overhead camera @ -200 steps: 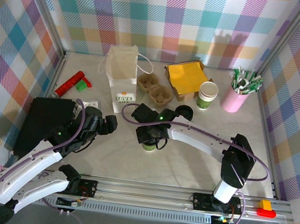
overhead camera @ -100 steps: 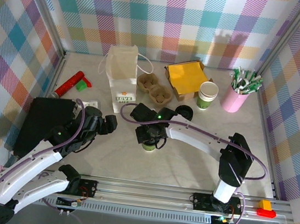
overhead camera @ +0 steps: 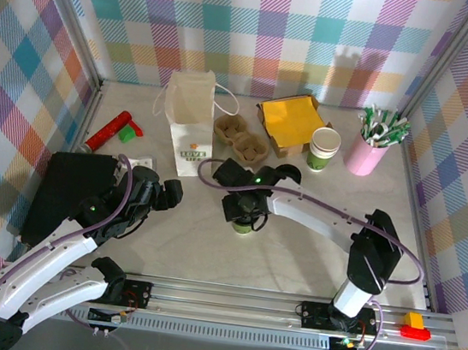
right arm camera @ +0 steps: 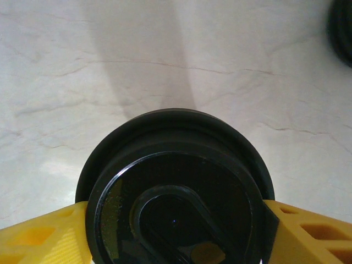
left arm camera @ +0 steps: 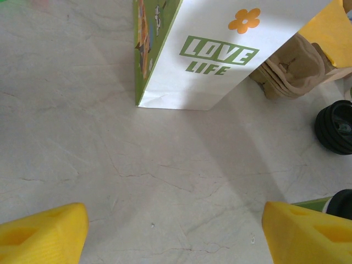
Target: Pack the takeout coffee
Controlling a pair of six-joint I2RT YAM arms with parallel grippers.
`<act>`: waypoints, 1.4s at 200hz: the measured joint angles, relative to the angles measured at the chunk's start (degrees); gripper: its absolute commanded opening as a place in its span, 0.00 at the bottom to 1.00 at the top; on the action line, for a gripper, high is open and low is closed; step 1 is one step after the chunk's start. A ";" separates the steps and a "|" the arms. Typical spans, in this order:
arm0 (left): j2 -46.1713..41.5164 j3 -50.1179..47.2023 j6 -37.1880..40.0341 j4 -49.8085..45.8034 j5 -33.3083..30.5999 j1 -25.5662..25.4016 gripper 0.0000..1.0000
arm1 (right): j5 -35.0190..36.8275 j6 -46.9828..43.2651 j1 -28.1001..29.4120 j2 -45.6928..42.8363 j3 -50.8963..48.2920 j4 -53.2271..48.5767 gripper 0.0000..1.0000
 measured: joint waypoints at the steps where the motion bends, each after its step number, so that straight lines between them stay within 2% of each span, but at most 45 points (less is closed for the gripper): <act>1: 0.00 0.00 0.00 0.00 0.00 0.00 0.82 | 0.02 -0.04 -0.20 -0.09 -0.11 -0.07 0.72; 50: 0.00 0.00 0.00 -0.02 0.00 0.02 0.82 | 0.98 -1.73 -8.72 -5.66 -6.25 0.37 0.72; 141: -0.04 0.00 0.00 -0.04 0.02 0.02 0.82 | -0.50 -7.15 -32.61 -16.72 -17.55 4.74 0.72; 223: -0.02 0.00 -0.17 -0.04 0.17 0.02 0.82 | -2.60 -11.47 -50.07 -17.66 -18.99 8.72 0.72; 280: 0.02 0.02 -0.15 -0.04 0.24 0.02 0.82 | -3.23 -12.44 -57.00 -14.29 -17.11 12.07 0.72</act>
